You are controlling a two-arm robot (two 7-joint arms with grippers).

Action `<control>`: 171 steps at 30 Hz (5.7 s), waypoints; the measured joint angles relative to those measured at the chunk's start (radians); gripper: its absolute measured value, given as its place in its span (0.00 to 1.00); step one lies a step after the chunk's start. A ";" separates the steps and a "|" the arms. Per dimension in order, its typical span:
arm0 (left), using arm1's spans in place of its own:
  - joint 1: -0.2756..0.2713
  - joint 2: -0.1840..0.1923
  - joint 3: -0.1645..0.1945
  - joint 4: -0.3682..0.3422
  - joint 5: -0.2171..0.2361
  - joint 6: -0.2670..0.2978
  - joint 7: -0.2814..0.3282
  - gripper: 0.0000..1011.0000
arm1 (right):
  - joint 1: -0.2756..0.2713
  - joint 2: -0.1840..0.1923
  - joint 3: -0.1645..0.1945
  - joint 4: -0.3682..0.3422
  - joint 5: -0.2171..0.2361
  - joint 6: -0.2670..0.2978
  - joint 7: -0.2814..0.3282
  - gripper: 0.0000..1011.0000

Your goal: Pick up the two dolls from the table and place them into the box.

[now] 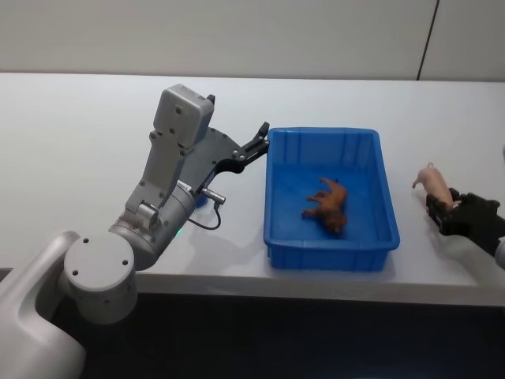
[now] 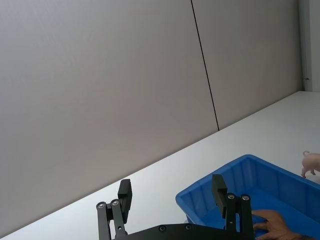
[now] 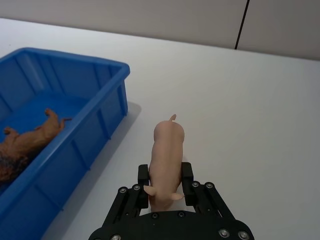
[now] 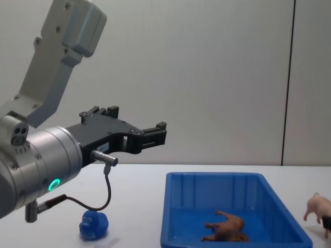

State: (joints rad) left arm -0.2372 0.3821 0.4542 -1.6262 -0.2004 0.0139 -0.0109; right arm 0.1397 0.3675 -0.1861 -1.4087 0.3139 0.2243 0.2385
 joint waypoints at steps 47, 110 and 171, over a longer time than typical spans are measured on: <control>0.000 0.000 0.000 0.000 0.000 0.000 0.000 0.99 | 0.155 -0.051 -0.053 -0.077 -0.117 0.010 0.249 0.75; 0.018 0.038 -0.053 0.120 -0.087 0.015 -0.047 0.99 | 0.027 0.059 0.044 -0.119 0.091 -0.167 0.213 0.99; -0.168 -0.016 -0.091 0.504 -0.031 0.108 -0.342 0.50 | 0.025 0.060 0.045 -0.119 0.094 -0.168 0.213 0.99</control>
State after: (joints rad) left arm -0.4050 0.3662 0.3628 -1.1224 -0.2316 0.1218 -0.3525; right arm 0.1649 0.4276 -0.1412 -1.5281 0.4075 0.0561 0.4520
